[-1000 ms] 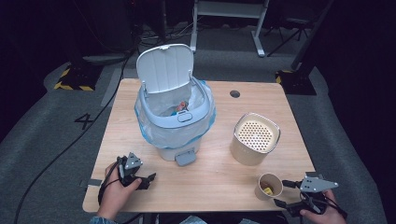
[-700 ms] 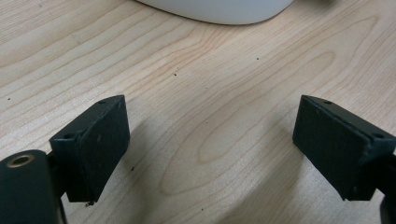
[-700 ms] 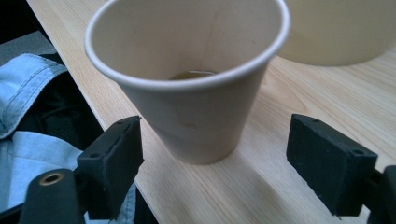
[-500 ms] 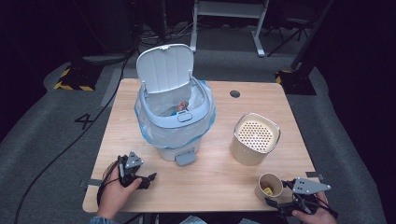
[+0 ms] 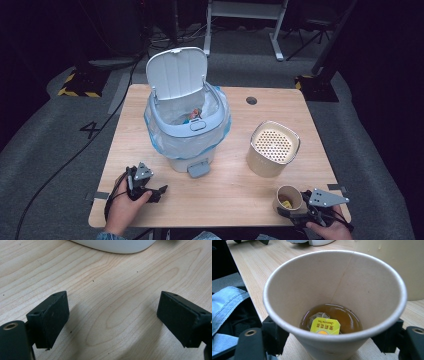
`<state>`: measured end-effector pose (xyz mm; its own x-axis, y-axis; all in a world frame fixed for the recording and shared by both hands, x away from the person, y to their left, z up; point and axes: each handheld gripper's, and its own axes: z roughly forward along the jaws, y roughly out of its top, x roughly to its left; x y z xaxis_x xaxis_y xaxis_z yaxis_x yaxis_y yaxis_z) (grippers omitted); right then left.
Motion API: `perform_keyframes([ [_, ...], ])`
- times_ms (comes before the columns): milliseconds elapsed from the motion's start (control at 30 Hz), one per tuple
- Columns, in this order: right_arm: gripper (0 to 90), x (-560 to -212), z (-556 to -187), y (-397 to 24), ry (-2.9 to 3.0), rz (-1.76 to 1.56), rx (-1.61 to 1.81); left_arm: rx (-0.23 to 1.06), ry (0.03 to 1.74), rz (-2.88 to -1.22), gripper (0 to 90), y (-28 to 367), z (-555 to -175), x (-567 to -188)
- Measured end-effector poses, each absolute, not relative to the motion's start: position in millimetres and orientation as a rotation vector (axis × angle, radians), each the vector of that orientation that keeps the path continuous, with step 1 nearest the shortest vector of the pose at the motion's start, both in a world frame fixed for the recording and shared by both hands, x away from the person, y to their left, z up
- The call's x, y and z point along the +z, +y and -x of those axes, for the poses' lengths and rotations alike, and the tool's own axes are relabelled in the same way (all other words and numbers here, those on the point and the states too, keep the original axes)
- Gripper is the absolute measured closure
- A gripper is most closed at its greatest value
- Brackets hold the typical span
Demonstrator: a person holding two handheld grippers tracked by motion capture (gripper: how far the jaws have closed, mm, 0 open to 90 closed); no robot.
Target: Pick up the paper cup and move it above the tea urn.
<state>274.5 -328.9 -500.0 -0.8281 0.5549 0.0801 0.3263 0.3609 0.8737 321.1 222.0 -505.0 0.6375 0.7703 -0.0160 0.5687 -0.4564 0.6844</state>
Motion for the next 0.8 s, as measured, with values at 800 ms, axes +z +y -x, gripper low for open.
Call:
perform_keyframes([
  [800,30.0,-435,-290,-340,2.386,-0.566,1.51,0.393,1.042,-2.192,11.1,220,-324,-505],
])
